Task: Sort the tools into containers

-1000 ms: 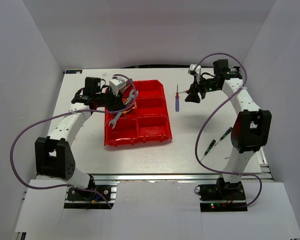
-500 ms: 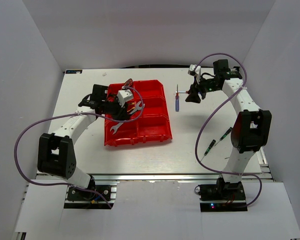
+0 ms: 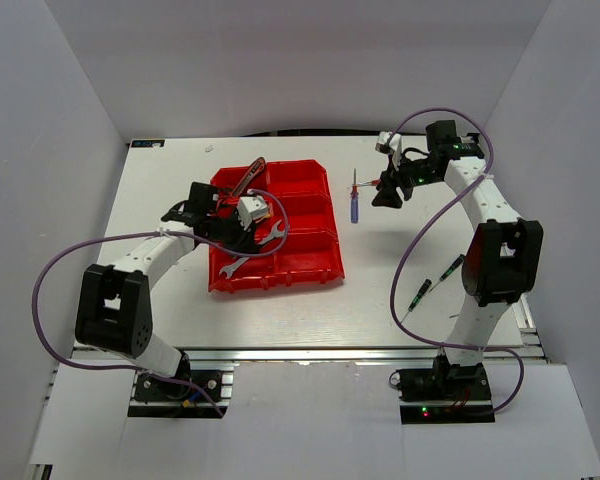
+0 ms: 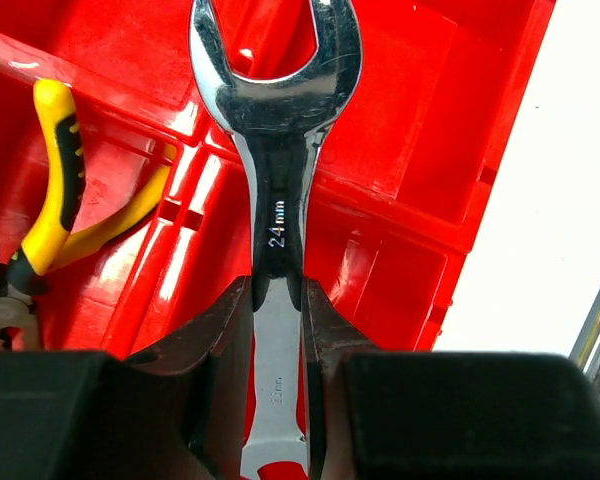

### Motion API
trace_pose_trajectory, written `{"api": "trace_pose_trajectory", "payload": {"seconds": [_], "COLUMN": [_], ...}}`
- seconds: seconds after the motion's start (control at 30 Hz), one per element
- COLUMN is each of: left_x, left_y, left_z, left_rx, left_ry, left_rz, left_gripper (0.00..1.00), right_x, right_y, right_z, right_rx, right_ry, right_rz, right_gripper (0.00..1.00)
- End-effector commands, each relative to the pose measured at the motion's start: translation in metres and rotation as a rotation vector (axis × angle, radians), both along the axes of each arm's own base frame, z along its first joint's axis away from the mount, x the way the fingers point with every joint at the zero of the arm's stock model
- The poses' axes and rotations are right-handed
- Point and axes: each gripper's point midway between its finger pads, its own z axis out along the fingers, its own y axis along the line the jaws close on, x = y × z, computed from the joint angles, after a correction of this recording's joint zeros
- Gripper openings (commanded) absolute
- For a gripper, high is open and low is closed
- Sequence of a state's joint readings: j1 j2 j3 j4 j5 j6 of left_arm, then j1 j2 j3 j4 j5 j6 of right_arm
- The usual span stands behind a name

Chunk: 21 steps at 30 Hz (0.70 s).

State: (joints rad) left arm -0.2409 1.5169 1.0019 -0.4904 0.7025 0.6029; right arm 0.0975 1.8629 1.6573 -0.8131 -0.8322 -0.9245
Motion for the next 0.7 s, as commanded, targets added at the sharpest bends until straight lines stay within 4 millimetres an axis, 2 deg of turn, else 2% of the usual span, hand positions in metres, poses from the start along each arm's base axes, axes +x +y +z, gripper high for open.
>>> {"api": "trace_pose_trajectory", "payload": {"seconds": [0.0,0.17,0.2,0.43,0.5,0.53,0.57,0.63,0.67], "left_x": [0.005,0.007,0.008,0.015,0.018,0.02,0.026,0.035,0.043], "left_y": [-0.011,-0.007,-0.006,0.004,0.01,0.015,0.023,0.042,0.06], "left_z": [0.019,0.025,0.033,0.062,0.066,0.071,0.074,0.075,0.071], "left_rx": [-0.058,-0.052,-0.061,-0.064,-0.072,-0.069,-0.068,-0.085,-0.05], "left_ry": [-0.079,-0.126,-0.148,-0.231,-0.215,-0.232,-0.228,-0.172,-0.156], "left_rz": [-0.041,-0.003,0.017,0.133,0.215,0.255,0.328,0.499,0.618], "left_gripper": [0.14,0.39,0.5,0.77,0.8,0.83,0.9,0.97,0.98], "right_x": [-0.005,-0.005,-0.005,-0.004,-0.004,-0.004,-0.003,-0.004,-0.003], "right_y": [-0.003,-0.003,-0.002,-0.001,-0.001,0.0,0.001,0.001,0.001], "right_z": [0.017,0.016,0.017,0.018,0.021,0.022,0.024,0.026,0.026], "right_rx": [0.006,0.006,0.008,0.014,0.02,0.021,0.023,0.027,0.026], "right_ry": [-0.038,-0.036,-0.038,-0.041,-0.042,-0.045,-0.048,-0.052,-0.054], "right_rz": [0.002,0.002,0.003,0.009,0.011,0.011,0.013,0.016,0.015], "right_gripper": [0.61,0.61,0.61,0.61,0.61,0.61,0.61,0.61,0.61]}}
